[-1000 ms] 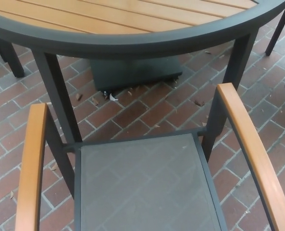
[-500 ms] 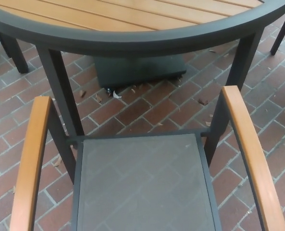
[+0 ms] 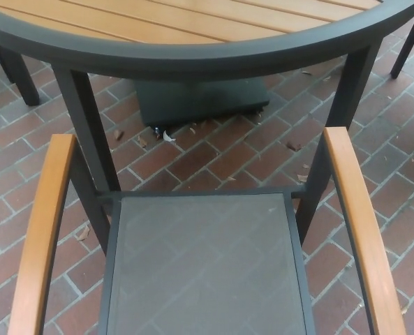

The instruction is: A chair is kept outside and the robot walks towards it to grab it and pull it out towards itself

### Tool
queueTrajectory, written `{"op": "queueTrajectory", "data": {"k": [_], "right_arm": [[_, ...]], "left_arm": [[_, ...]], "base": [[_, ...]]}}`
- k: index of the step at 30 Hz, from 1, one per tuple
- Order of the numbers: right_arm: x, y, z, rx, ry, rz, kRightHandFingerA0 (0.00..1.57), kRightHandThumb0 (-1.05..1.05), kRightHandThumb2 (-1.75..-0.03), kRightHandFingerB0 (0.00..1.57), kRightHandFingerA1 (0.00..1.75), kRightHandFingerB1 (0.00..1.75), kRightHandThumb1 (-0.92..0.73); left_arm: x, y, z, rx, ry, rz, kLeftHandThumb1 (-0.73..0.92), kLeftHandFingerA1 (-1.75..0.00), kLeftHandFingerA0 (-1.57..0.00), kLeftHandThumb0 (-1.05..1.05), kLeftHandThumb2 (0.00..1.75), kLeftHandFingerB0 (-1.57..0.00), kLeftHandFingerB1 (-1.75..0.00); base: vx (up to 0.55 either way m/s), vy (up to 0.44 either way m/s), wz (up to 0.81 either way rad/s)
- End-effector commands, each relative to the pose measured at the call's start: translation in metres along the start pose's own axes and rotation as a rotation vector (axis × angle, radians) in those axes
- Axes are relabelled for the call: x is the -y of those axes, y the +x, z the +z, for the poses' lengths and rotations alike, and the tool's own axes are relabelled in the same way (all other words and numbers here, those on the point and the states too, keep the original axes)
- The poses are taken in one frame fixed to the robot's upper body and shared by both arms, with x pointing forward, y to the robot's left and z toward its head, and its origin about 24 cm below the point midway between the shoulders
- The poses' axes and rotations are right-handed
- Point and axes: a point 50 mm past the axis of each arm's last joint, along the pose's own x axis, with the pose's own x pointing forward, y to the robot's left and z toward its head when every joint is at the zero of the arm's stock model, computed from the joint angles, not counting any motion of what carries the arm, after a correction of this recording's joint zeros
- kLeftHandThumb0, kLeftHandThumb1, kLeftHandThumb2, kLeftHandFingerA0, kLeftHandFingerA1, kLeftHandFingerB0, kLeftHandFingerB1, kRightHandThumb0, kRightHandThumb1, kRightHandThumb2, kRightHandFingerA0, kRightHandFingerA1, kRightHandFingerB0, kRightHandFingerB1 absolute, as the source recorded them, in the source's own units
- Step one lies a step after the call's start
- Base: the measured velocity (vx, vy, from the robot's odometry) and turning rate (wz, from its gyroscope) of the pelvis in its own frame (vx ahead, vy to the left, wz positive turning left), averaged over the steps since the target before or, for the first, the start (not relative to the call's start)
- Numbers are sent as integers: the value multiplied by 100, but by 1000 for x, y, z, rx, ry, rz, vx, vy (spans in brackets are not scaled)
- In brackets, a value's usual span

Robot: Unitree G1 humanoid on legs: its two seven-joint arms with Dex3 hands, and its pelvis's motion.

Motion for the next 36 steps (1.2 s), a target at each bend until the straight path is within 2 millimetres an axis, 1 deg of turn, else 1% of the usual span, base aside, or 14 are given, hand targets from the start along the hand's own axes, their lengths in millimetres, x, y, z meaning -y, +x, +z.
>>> {"op": "queueTrajectory", "data": {"k": [1, 6, 7, 12, 13, 16, 17, 19, 20, 22, 25, 34, 35, 36], "right_arm": [[86, -44, -59, 10, 719, -281, 0, -95, -103, 13, 10, 14, -58], [87, -54, -76, -1, 826, -438, 4, -97, -103, 12, 21, 28, -60], [75, -57, -92, -6, 922, -548, 3, -38, -104, 0, 53, 49, -42], [53, -60, -116, -25, 1076, -704, 3, -38, -104, 0, 53, 49, -42], [15, -63, -144, -159, 1169, -792, 8, -77, -64, 14, 37, 28, -79], [-3, -63, -155, -218, 1210, -825, 8, -77, -64, 14, 37, 28, -79], [-25, -64, -165, -304, 1227, -841, 6, -81, -65, 14, 35, 26, -77], [-34, -64, -169, -340, 1235, -846, 6, -81, -65, 14, 35, 26, -77], [-57, -60, -175, -396, 1286, -859, 9, -91, -104, 10, 39, 16, -63], [-87, -56, -180, -469, 1348, -871, 9, -91, -104, 10, 39, 16, -63], [-108, -53, -183, -525, 1385, -876, 9, -90, -103, 10, 38, 17, -62], [-161, -42, -182, -680, 1434, -836, 0, -85, -105, 9, 28, 18, -67], [-167, -38, -181, -690, 1433, -819, 5, -80, -64, 8, 33, 24, -81], [-172, -35, -179, -698, 1432, -805, 5, -80, -64, 8, 33, 24, -81]], "left_arm": [[-76, -46, -23, 402, -739, 192, 57, -76, -35, -59, 57, -32, -47], [-80, -44, -37, 362, -826, 367, 58, -80, -30, -58, 56, -26, -48], [-74, -42, -51, 348, -879, 410, 51, -70, -25, -67, 92, -15, -52], [-63, -39, -74, 325, -962, 472, 51, -70, -25, -67, 92, -15, -52], [-36, -28, -107, 158, -1010, 518, 48, -69, -22, -72, 89, -14, -49], [-23, -24, -120, 86, -1027, 533, 48, -69, -22, -72, 89, -14, -49], [-4, -16, -135, -5, -1041, 541, 63, -69, -14, -73, 59, -17, -37], [4, -12, -141, -43, -1046, 543, 63, -69, -14, -73, 59, -17, -37], [26, -3, -152, -153, -1021, 506, 52, -57, -10, -79, 96, -2, -27], [55, 8, -165, -281, -979, 449, 52, -57, -10, -79, 96, -2, -27], [74, 13, -172, -364, -941, 389, 60, -38, -3, -84, 100, 0, -14], [117, 16, -182, -525, -860, 170, 58, -41, 0, -75, 99, 0, -24], [116, 15, -180, -525, -823, 164, 61, -47, -1, -75, 101, 0, -26], [115, 15, -178, -525, -795, 159, 61, -47, -1, -75, 101, 0, -26]], "base": [[0, 0, 0], [0, 0, 0], [0, 0, 0], [0, 0, 0], [0, 0, 0], [0, 0, 0], [0, 0, 0], [0, 0, 0], [0, 0, 0], [0, 0, 0], [0, 0, 0], [0, 0, 0], [0, 0, 0], [0, 0, 0]]}}
